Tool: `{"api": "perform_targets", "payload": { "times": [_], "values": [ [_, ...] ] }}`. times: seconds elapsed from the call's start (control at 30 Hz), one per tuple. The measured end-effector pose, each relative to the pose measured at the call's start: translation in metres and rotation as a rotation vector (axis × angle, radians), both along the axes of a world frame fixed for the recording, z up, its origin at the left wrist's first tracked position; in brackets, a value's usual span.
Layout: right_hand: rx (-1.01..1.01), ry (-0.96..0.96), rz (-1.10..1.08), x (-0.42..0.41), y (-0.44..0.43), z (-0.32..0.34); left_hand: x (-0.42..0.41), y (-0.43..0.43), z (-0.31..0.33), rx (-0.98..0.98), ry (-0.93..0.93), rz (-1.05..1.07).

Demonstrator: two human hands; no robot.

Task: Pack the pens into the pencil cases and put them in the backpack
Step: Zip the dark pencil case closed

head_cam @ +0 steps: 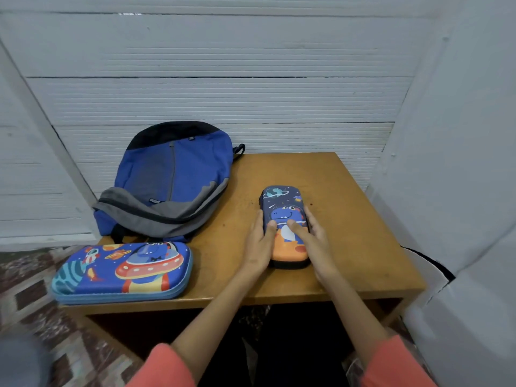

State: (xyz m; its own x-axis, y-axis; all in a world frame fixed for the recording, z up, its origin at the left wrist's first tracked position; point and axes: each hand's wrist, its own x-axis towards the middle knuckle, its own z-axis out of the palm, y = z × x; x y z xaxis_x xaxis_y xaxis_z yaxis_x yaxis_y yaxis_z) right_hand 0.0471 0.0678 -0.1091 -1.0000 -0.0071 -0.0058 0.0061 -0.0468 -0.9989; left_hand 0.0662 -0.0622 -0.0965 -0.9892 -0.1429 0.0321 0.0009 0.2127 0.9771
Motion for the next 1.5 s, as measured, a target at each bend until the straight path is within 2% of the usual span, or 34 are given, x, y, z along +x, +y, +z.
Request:
{"api": "perform_targets", "payload": {
  "times": [0.1, 0.33, 1.1, 1.5],
  "values": [
    [0.030, -0.017, -0.012, -0.001, 0.001, 0.001, 0.004, 0.012, -0.004, -0.013, 0.010, 0.074],
    [0.055, -0.052, -0.031, -0.002, 0.010, 0.001, -0.001, 0.022, -0.015, -0.017, 0.028, 0.093],
    [0.132, -0.129, -0.179, 0.021, 0.166, 0.019, 0.016, 0.182, -0.016, 0.003, 0.036, -0.100],
    [0.086, -0.098, -0.203, 0.026, 0.174, 0.018, 0.019, 0.193, -0.015, -0.032, 0.028, -0.129]
  ]
}}
